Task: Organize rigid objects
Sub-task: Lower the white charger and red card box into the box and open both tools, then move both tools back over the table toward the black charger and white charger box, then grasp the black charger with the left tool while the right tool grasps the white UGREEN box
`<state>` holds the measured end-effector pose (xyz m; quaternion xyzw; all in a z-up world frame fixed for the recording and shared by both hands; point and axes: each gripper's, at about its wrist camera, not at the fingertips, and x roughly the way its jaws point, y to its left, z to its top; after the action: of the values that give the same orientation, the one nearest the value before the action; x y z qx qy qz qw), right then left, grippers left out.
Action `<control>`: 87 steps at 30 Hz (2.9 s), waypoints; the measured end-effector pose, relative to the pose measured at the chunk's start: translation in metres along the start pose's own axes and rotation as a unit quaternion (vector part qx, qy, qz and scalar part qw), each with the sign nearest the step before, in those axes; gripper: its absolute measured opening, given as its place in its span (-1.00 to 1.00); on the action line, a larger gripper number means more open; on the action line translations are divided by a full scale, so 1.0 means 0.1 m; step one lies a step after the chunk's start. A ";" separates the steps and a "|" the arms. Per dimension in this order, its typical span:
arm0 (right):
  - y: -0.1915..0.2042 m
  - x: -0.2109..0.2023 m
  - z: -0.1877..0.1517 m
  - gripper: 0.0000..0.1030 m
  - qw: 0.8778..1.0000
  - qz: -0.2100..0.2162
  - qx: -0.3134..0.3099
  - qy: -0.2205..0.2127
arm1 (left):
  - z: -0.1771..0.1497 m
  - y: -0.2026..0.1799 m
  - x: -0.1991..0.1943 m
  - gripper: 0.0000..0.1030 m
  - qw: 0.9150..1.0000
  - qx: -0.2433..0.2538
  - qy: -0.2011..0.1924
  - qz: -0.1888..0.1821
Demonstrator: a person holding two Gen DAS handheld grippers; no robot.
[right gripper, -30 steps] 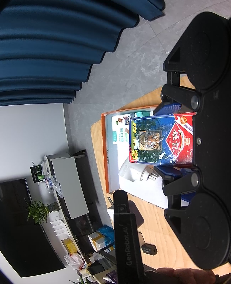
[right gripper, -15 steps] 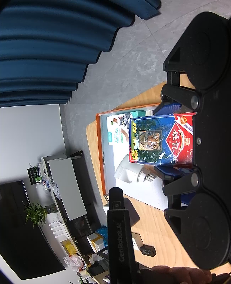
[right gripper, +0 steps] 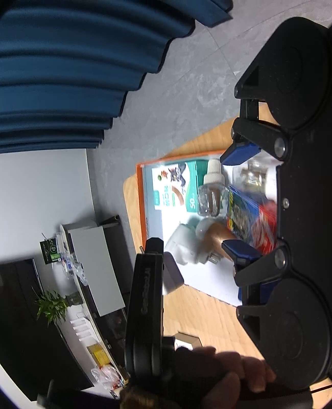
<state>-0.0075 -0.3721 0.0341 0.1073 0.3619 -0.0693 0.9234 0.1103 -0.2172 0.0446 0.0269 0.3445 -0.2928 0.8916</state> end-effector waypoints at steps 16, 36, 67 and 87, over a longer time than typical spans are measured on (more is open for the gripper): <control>0.01 -0.12 0.06 0.52 1.000 -0.018 0.003 -0.024 | 0.10 -0.08 0.01 0.45 1.000 0.010 -0.014 -0.003; 0.94 -0.17 0.22 0.65 0.996 0.063 -0.061 -0.025 | -0.40 1.15 -0.83 0.74 0.981 -0.101 -0.017 0.164; 1.76 0.42 0.18 0.66 0.987 0.106 -0.117 0.019 | -0.95 2.07 -0.49 0.40 0.954 -0.167 0.010 0.250; 3.07 1.67 0.39 0.74 0.973 0.140 -0.167 0.073 | -1.15 2.36 -1.08 -0.30 0.956 -0.168 -0.035 0.238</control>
<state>0.2032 -0.0934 -0.0065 0.0056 0.4160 0.1299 0.9000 0.1055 0.0609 -0.0112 -0.0524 0.3410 -0.0111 0.9385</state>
